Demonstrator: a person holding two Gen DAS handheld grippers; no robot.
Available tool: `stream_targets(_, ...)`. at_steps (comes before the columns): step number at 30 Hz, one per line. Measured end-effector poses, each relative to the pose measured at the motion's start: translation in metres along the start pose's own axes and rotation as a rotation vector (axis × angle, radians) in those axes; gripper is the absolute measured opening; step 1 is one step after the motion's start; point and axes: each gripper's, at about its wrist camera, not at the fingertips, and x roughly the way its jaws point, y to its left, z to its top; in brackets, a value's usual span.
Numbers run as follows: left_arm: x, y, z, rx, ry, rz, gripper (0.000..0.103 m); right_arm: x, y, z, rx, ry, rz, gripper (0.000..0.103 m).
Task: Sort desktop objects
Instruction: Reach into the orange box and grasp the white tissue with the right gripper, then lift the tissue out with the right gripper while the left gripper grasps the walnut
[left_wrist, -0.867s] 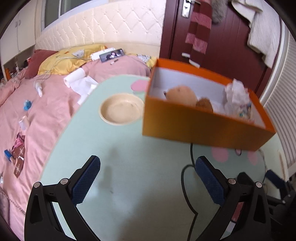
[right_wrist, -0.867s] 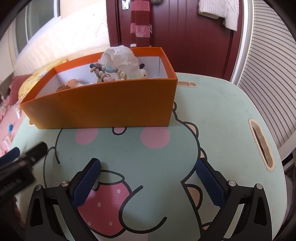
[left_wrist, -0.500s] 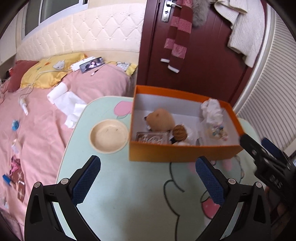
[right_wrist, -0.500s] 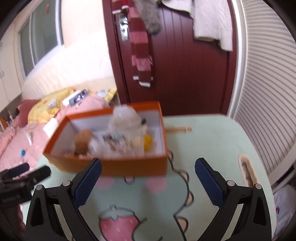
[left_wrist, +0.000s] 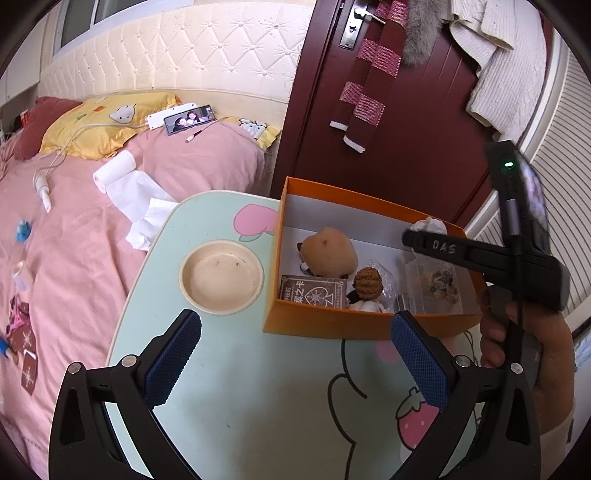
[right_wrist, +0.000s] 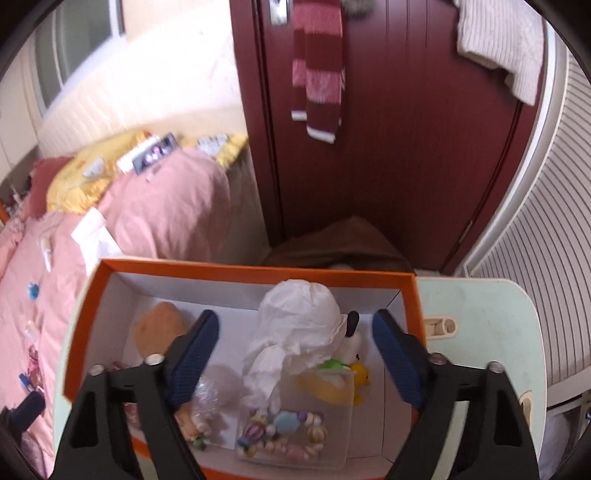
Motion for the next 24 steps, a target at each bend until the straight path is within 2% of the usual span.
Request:
stream_targets(1, 0.006, -0.003, 0.001, 0.009, -0.002, 0.0, 0.102, 0.006, -0.001, 0.001, -0.012, 0.028, 0.004, 0.025)
stream_targets(2, 0.008, -0.004, 0.004, 0.014, -0.002, -0.004, 0.101, 0.011, -0.002, 0.002, -0.025, 0.053, 0.01, 0.025)
stream_targets(3, 0.007, -0.003, 0.004, 0.013, -0.007, -0.011, 0.097, 0.01, -0.004, 0.0, -0.024, 0.041, 0.027, 0.024)
stream_targets(8, 0.032, -0.023, 0.02, 0.004, -0.008, -0.018, 0.094, -0.013, -0.011, 0.002, 0.01, -0.054, 0.099, 0.024)
stream_targets(11, 0.031, -0.003, -0.011, -0.061, -0.062, -0.046, 0.094, -0.031, -0.019, 0.006, 0.043, -0.121, 0.129, 0.024)
stream_targets(13, 0.023, 0.013, -0.012, -0.042, -0.068, -0.077, 0.094, -0.043, -0.027, 0.005, 0.063, -0.164, 0.148, 0.024)
stream_targets(17, 0.014, 0.006, 0.001, 0.005, -0.079, -0.096, 0.094, -0.063, -0.044, 0.0, 0.092, -0.233, 0.186, 0.024)
stream_targets(19, 0.012, -0.004, 0.01, 0.033, -0.082, -0.104, 0.089, -0.07, -0.051, -0.004, 0.1, -0.251, 0.2, 0.024)
stream_targets(20, 0.013, -0.009, 0.015, 0.048, -0.073, -0.115, 0.081, -0.073, -0.054, -0.005, 0.105, -0.259, 0.202, 0.024)
stream_targets(21, 0.014, -0.015, 0.019, 0.062, -0.059, -0.124, 0.078, -0.075, -0.057, -0.009, 0.111, -0.263, 0.201, 0.025)
stream_targets(24, 0.024, -0.033, 0.029, 0.114, -0.019, -0.133, 0.078, -0.078, -0.069, -0.018, 0.137, -0.265, 0.203, 0.025)
